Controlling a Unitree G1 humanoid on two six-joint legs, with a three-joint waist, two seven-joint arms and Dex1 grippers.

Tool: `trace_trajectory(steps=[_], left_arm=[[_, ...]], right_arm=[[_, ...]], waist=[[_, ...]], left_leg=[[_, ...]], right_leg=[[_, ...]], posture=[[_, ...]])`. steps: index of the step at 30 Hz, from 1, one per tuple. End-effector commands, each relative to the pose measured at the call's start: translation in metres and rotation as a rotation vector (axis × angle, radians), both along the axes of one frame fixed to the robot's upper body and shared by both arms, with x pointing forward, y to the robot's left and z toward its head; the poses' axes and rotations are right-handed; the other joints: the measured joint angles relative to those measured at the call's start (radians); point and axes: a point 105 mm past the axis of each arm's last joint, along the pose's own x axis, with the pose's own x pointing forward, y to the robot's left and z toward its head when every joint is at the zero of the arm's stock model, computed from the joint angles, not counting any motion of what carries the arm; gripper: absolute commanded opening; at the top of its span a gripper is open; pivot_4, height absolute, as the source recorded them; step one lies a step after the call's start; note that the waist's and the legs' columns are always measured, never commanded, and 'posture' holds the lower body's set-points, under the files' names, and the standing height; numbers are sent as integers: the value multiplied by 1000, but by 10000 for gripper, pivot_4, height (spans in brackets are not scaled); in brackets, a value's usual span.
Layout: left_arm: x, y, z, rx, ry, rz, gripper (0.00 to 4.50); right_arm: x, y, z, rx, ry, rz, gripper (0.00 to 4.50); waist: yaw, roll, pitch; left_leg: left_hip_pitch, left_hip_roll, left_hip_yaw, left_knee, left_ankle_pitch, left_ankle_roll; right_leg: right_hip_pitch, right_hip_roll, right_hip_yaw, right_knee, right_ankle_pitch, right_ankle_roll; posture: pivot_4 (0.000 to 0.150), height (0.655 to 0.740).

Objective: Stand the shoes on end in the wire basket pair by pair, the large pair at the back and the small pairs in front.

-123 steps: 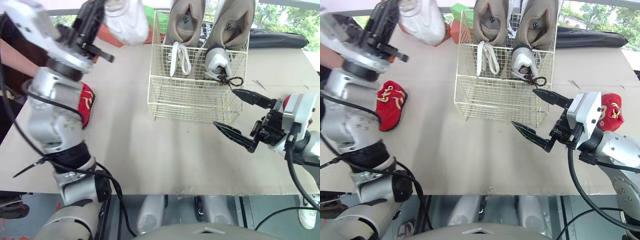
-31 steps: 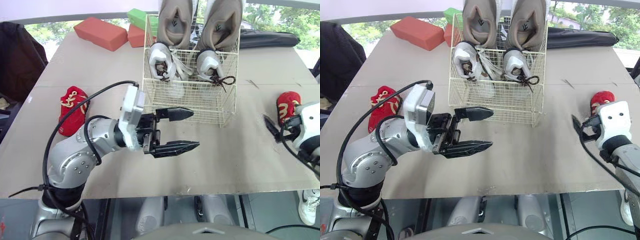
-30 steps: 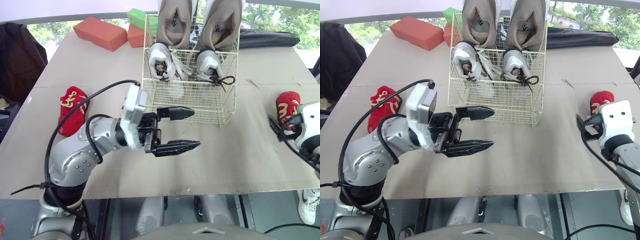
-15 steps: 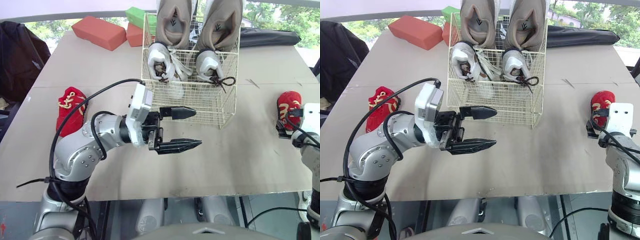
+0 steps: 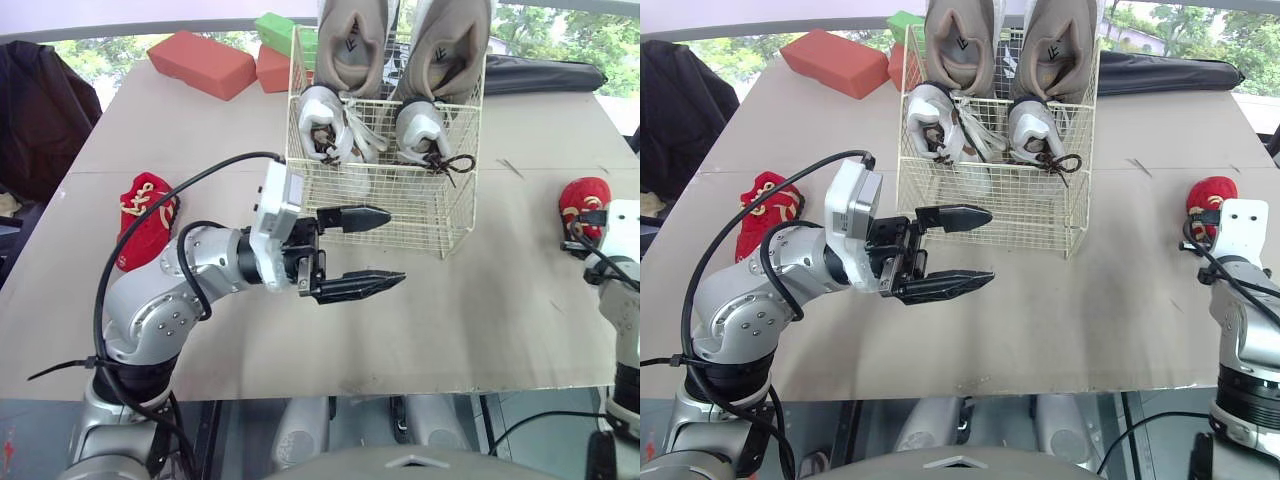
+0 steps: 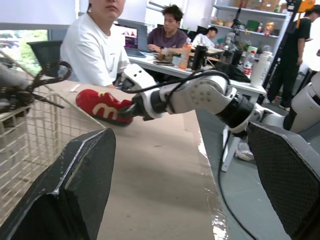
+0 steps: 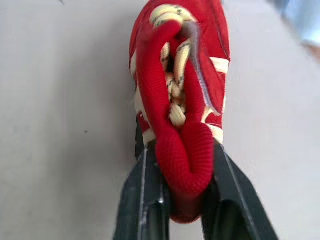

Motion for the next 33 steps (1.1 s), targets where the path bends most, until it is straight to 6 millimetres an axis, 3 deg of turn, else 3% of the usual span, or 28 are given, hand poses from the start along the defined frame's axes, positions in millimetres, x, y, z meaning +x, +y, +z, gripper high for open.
trace_trajectory(steps=[1,3,5,7,9,12,15,19,24,29,33], left_arm=[[6,1,17,-67,0,37,45000],[10,3,24,-90,32,54,45000],[14,4,29,-82,87,45,45000],[15,6,32,-53,131,32,45000],[16,8,34,-23,198,-14,45000],[24,12,36,55,233,-27,45000],[24,8,30,166,216,-69,45000],[20,3,18,299,239,-142,45000],[20,-1,-1,498,283,-187,45000],[21,-4,-8,591,273,-227,45000],[18,-4,-18,666,280,-248,45000]], right_arm=[[-9,5,54,-142,-147,170,89],[-19,12,75,-211,-173,315,89],[-44,24,106,-302,-155,575,89],[-66,35,123,-393,-89,788,89],[-95,47,130,-400,44,1014,89],[-139,64,125,-383,349,1305,89],[-152,93,121,-388,461,1527,89],[-143,120,118,-514,462,1717,89],[-122,175,119,-775,234,1982,89],[-95,209,134,-922,15,2079,89],[-83,226,143,-953,-54,2121,89]], waist=[[-1,2,1],[-3,3,2],[-3,6,3],[-3,7,4],[-4,6,3],[-4,4,3],[-10,3,3],[-7,2,4],[-7,4,6],[-12,2,7],[-6,2,7]], left_leg=[[0,0,0,0,0,0],[0,0,0,0,0,0],[0,0,0,0,0,0],[0,-1,0,0,0,0],[1,0,-1,-1,0,0],[2,1,-1,0,0,0],[2,1,0,1,0,0],[3,1,2,3,0,0],[2,1,1,2,0,0],[-1,1,0,2,3,-5],[-5,1,-2,2,3,-5]], right_leg=[[0,0,0,0,0,0],[0,-1,1,0,0,0],[0,0,1,0,0,0],[0,0,0,0,0,1],[1,1,-1,-1,0,1],[2,2,-2,-1,0,0],[3,2,-1,-1,0,1],[4,1,1,-1,0,1],[2,1,0,0,0,0],[0,1,0,-1,0,0],[-4,0,0,-2,0,0]], posture=[[1500,7400],[1500,7400],[1500,7400],[1500,7400],[1500,7400],[1500,7400],[1500,7400],[1500,7400],[1500,7400],[1500,7400],[1500,7400]])
